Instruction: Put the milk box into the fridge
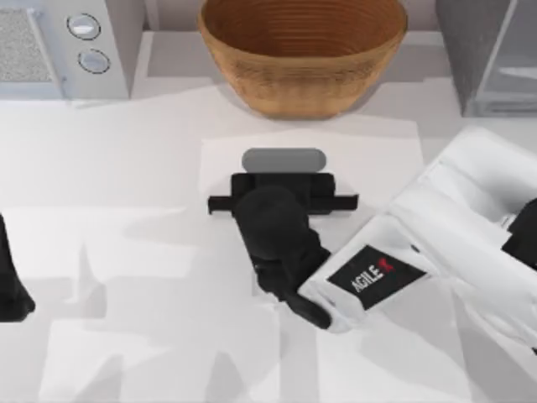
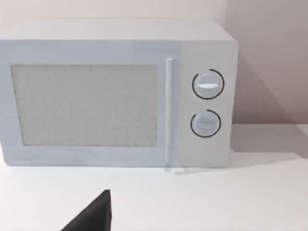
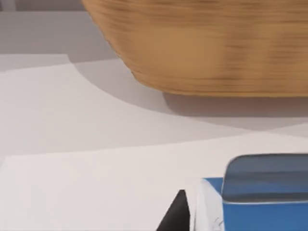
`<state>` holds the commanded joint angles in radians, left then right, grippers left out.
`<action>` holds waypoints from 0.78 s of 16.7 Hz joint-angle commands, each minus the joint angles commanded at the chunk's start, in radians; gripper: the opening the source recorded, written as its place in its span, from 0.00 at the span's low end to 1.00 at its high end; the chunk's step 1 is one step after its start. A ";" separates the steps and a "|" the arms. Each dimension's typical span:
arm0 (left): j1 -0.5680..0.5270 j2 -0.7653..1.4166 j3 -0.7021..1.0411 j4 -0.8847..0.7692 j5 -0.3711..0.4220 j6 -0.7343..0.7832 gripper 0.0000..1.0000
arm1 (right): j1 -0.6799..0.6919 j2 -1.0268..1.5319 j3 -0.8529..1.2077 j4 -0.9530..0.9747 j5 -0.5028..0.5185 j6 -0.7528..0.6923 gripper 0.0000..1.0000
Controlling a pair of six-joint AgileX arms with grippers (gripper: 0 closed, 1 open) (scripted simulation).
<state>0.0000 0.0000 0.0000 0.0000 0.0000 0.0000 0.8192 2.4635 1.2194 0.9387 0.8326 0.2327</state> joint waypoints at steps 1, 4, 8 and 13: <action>0.000 0.000 0.000 0.000 0.000 0.000 1.00 | 0.000 0.000 0.000 0.000 0.000 0.000 0.00; 0.000 0.000 0.000 0.000 0.000 0.000 1.00 | 0.000 0.000 0.000 0.000 0.000 0.000 0.00; 0.000 0.000 0.000 0.000 0.000 0.000 1.00 | 0.003 -0.004 0.000 -0.003 0.000 0.001 0.00; 0.000 0.000 0.000 0.000 0.000 0.000 1.00 | 0.001 -0.148 0.022 -0.160 -0.001 0.003 0.00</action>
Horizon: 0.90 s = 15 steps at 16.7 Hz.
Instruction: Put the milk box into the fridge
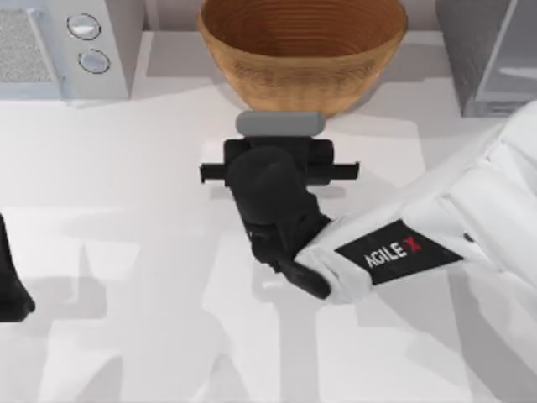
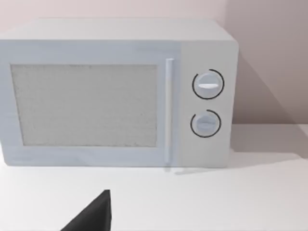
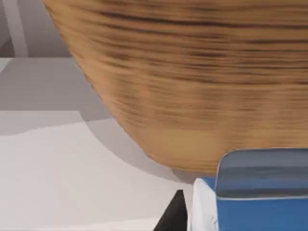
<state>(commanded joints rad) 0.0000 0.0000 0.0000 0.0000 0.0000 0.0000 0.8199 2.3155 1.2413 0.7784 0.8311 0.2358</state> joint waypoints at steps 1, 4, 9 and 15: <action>0.000 0.000 0.000 0.000 0.000 0.000 1.00 | 0.000 -0.043 0.006 -0.053 0.000 0.001 0.00; 0.000 0.000 0.000 0.000 0.000 0.000 1.00 | 0.000 -0.168 0.024 -0.212 -0.003 0.002 0.00; 0.000 0.000 0.000 0.000 0.000 0.000 1.00 | 0.003 -0.254 0.039 -0.305 -0.004 0.002 0.00; 0.000 0.000 0.000 0.000 0.000 0.000 1.00 | -0.020 -0.302 0.001 -0.317 -0.026 -0.002 0.00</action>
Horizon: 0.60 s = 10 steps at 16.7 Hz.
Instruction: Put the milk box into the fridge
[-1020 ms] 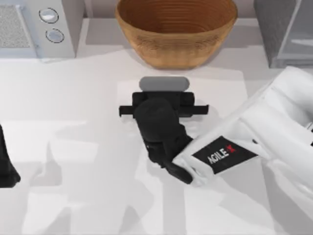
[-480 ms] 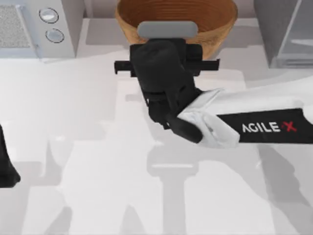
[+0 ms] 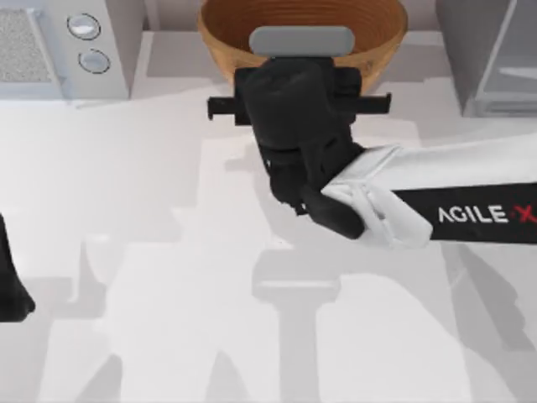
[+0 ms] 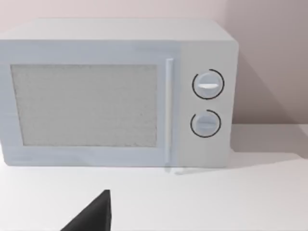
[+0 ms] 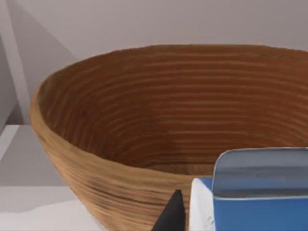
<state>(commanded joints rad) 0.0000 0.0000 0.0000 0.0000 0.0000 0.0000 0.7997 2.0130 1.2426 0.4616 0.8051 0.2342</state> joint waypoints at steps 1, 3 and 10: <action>0.000 0.000 0.000 0.000 0.000 0.000 1.00 | -0.014 -0.033 -0.023 -0.009 -0.014 -0.004 0.00; 0.000 0.000 0.000 0.000 0.000 0.000 1.00 | -0.051 -0.118 -0.080 -0.033 -0.049 -0.016 0.00; 0.000 0.000 0.000 0.000 0.000 0.000 1.00 | -0.251 -0.614 -0.379 -0.140 -0.237 -0.094 0.00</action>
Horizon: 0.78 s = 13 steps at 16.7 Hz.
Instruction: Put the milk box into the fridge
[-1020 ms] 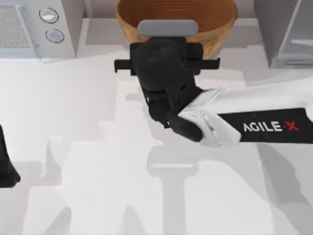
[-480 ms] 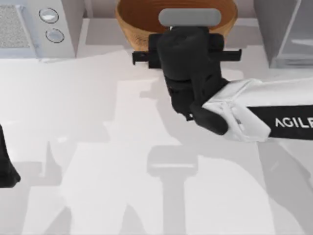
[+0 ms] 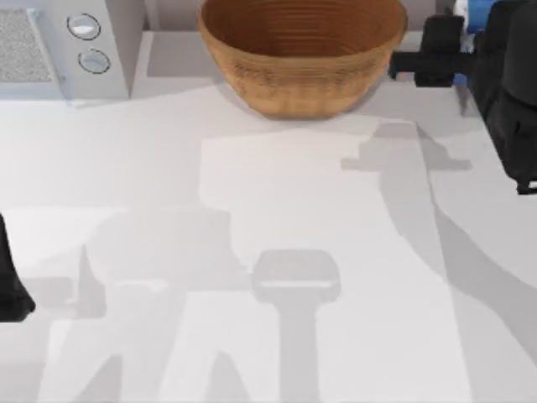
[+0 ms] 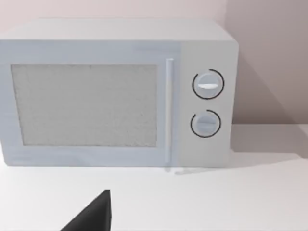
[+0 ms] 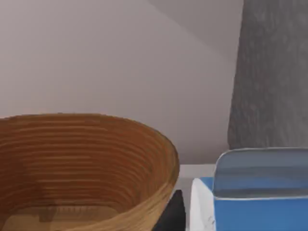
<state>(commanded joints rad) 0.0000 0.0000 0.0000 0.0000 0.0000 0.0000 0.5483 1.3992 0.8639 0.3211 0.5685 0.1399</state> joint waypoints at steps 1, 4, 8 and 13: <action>0.000 0.000 0.000 0.000 0.000 0.000 1.00 | -0.036 -0.091 -0.052 -0.018 -0.034 -0.013 0.00; 0.000 0.000 0.000 0.000 0.000 0.000 1.00 | -0.149 -0.382 -0.222 -0.078 -0.145 -0.048 0.00; 0.000 0.000 0.000 0.000 0.000 0.000 1.00 | -0.299 -0.757 -0.466 -0.172 -0.302 -0.085 0.00; 0.000 0.000 0.000 0.000 0.000 0.000 1.00 | -0.458 -1.187 -0.728 -0.275 -0.471 -0.117 0.00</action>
<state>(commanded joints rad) 0.0000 0.0000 0.0000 0.0000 0.0000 0.0000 0.0901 0.2121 0.1361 0.0462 0.0970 0.0228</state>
